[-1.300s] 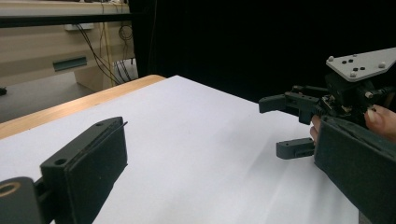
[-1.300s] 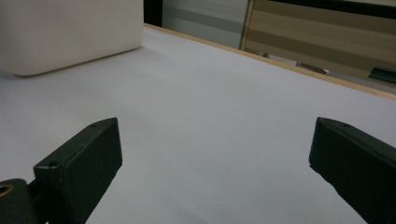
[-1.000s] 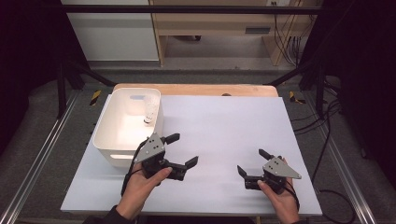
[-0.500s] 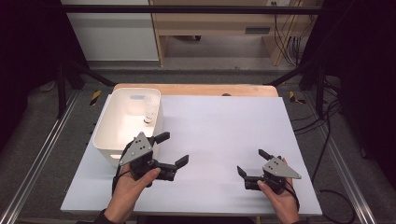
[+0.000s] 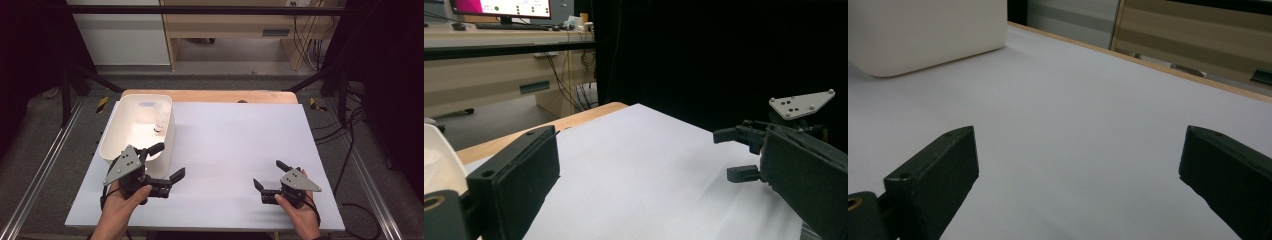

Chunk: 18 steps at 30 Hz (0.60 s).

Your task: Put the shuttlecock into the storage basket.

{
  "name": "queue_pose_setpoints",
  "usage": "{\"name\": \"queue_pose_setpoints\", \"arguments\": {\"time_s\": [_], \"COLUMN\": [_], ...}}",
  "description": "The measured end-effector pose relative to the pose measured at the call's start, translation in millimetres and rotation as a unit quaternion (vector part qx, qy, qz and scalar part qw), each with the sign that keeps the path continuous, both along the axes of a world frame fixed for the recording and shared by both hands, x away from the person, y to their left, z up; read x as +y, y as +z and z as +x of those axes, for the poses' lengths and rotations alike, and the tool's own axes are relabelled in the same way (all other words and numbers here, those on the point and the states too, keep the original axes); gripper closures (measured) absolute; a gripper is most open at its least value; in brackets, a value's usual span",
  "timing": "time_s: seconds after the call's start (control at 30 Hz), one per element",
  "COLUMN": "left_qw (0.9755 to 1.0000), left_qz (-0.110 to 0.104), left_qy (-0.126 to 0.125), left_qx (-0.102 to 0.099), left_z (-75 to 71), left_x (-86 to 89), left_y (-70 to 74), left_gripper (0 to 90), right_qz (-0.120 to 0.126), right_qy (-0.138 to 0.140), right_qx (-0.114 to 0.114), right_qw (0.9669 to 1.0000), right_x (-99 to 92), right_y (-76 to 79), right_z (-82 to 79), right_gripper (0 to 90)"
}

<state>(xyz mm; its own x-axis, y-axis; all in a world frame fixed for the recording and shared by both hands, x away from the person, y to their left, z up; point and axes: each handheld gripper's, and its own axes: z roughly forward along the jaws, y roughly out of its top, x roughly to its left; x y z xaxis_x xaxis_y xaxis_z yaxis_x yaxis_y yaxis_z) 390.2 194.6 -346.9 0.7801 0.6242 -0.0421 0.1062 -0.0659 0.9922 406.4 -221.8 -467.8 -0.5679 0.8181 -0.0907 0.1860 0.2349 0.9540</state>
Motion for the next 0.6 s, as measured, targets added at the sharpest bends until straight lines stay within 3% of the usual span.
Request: {"name": "queue_pose_setpoints", "arguments": {"time_s": [0.6], "left_qw": [0.9994], "left_qz": [-0.006], "left_qy": [0.033], "left_qx": [-0.008], "left_z": [-16.1], "left_x": [44.0], "left_y": [-14.8], "left_gripper": [2.2], "right_qz": [-0.004], "right_qy": [-0.001], "right_qx": [-0.002], "right_qw": [1.0], "right_x": [1.1], "right_y": [1.0], "right_z": [-1.0], "right_gripper": [2.7]}}
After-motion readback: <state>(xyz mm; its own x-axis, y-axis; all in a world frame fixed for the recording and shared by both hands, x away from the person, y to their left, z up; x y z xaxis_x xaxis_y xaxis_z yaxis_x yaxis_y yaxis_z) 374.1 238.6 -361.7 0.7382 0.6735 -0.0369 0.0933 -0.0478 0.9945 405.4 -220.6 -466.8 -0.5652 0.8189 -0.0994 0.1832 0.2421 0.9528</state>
